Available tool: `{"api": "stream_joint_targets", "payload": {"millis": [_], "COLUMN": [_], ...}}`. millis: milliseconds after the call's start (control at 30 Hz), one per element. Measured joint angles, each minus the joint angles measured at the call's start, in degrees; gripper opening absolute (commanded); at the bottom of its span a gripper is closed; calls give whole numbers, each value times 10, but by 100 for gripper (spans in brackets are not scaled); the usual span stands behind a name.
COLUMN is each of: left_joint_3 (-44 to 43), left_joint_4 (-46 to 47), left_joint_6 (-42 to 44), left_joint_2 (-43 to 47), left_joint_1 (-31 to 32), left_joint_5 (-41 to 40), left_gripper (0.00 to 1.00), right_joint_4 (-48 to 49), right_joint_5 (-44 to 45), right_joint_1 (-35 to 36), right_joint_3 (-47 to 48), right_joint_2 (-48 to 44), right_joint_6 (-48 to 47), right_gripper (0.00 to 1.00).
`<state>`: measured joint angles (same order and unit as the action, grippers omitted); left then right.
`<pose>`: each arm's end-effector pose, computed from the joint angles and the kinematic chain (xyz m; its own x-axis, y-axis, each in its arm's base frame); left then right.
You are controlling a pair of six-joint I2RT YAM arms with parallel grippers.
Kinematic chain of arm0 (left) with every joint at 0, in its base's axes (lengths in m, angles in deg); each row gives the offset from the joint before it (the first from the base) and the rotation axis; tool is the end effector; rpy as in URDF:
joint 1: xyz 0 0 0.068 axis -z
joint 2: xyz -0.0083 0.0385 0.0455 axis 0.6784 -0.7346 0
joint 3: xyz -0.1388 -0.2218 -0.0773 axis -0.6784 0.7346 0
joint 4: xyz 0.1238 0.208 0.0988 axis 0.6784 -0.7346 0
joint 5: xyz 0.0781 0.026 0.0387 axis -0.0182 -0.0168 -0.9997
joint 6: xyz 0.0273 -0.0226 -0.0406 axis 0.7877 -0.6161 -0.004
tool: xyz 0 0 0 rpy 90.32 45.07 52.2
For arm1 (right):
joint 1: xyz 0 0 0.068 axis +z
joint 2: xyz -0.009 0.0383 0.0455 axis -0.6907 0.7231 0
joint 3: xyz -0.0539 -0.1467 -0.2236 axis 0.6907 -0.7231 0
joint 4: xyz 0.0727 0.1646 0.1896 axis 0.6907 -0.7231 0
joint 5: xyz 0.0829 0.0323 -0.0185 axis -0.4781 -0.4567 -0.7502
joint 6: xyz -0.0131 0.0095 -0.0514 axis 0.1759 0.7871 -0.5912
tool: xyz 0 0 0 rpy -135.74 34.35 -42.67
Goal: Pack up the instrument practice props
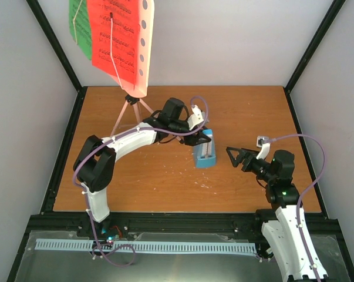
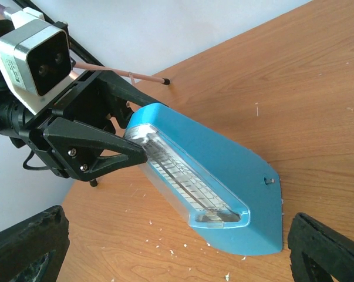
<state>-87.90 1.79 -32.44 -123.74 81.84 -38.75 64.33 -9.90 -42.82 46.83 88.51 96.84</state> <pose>0.3138 -0.2858 0.2523 -0.2230 0.4113 -0.8838 0.9737 0.1381 -0.1814 0.1398 0.0232 0.2461 -0.5642 0.3899 -0.7278 -0.3405 0.6931 0.6353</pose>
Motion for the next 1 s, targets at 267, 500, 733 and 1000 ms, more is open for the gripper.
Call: {"api": "stream_joint_targets", "payload": {"millis": [267, 500, 733, 1000], "left_joint_3": [38, 75, 75, 66], "left_joint_4": [33, 53, 56, 57], "left_joint_6": [-9, -24, -30, -21], "left_joint_2": [24, 51, 50, 45], "left_joint_1": [5, 5, 11, 17], "left_joint_5": [-29, -42, -38, -51], "left_gripper": [43, 70, 75, 53], "right_joint_4": [-17, -21, -23, -24], "right_joint_5": [17, 28, 29, 29], "right_joint_1": [0, 0, 0, 0], "right_joint_3": [0, -4, -13, -13], "right_joint_2": [-21, -42, -43, -48], "right_joint_6": [2, 2, 4, 4], "right_gripper": [100, 100, 100, 100]}}
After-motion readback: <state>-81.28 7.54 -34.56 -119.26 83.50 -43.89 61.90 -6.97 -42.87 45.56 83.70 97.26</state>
